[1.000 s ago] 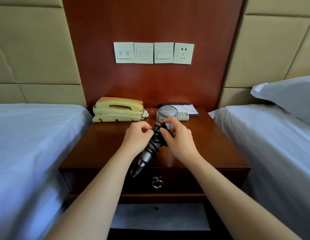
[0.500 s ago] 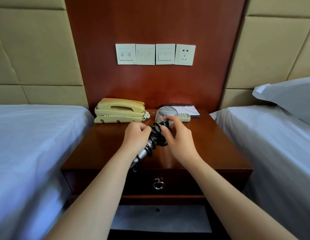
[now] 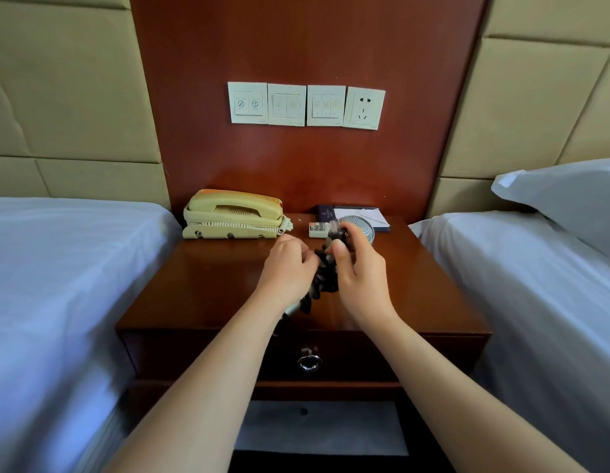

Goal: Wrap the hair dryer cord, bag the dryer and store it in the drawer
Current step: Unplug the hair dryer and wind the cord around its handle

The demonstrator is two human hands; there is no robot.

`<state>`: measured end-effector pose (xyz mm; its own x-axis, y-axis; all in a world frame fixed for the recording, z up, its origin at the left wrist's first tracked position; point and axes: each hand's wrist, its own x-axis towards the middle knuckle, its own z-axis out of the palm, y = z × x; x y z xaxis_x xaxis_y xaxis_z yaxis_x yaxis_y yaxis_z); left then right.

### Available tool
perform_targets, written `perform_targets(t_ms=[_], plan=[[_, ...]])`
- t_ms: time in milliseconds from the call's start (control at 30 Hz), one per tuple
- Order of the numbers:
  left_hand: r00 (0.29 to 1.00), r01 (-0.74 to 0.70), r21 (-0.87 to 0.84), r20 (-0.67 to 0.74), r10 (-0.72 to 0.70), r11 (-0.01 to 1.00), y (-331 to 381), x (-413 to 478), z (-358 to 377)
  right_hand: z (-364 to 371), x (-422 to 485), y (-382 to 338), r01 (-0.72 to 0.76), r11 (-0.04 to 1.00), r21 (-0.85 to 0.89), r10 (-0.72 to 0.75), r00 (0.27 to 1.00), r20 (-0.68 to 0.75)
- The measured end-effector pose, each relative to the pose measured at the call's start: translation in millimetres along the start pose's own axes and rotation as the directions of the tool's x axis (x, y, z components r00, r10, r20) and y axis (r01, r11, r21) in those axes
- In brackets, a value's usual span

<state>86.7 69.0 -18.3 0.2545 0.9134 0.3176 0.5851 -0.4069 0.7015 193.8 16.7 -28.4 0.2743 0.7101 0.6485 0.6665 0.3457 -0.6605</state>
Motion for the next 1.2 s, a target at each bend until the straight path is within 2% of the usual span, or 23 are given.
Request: perform_targets(t_ms=[100,267,400,500,700,800,900,1000,1100,1200], plan=[[0.999,0.051,-0.054,0.011,-0.050,0.997,-7.3,-2.3,-3.9,-0.1,-1.0,1.7,-0.062,0.997,-0.042,0.064,0.996,0.061],[0.995,0.084,-0.154,0.064,-0.074,0.985,-11.9,-2.2,-9.0,0.5,-2.4,-2.0,-0.063,0.992,-0.106,0.076,0.989,0.123],[0.999,-0.032,-0.140,-0.014,0.031,0.990,-14.6,-5.9,-11.1,2.8,2.1,1.0,-0.086,0.993,-0.076,0.097,0.983,0.154],[0.991,-0.129,-0.108,0.014,0.131,0.986,-19.3,-7.7,-11.3,3.5,1.4,3.7,-0.098,0.994,-0.056,0.106,0.980,0.168],[0.986,-0.164,-0.051,-0.028,0.163,0.985,-19.0,-11.4,-6.3,4.7,-0.5,7.3,-0.098,0.995,-0.023,0.100,0.979,0.176],[0.995,-0.097,-0.226,-0.040,0.090,0.969,-21.5,-10.6,-8.1,1.9,-0.7,10.6,-0.108,0.994,-0.025,0.110,0.979,0.171],[0.998,0.055,-0.484,-0.001,-0.063,0.873,-28.3,-8.9,-11.2,0.4,-1.7,15.8,-0.137,0.990,-0.034,0.140,0.982,0.128],[0.994,0.112,-0.513,0.074,-0.086,0.851,-32.7,-11.7,-12.5,0.5,-1.4,20.7,-0.178,0.984,-0.013,0.179,0.981,0.072],[0.991,0.064,-0.523,0.134,0.008,0.850,-34.4,-16.2,-13.9,2.0,0.0,23.8,-0.211,0.977,0.016,0.211,0.977,0.039],[0.993,-0.018,-0.461,0.092,0.068,0.887,-38.1,-16.4,-13.2,3.0,3.2,23.1,-0.216,0.975,0.056,0.214,0.976,0.033]])
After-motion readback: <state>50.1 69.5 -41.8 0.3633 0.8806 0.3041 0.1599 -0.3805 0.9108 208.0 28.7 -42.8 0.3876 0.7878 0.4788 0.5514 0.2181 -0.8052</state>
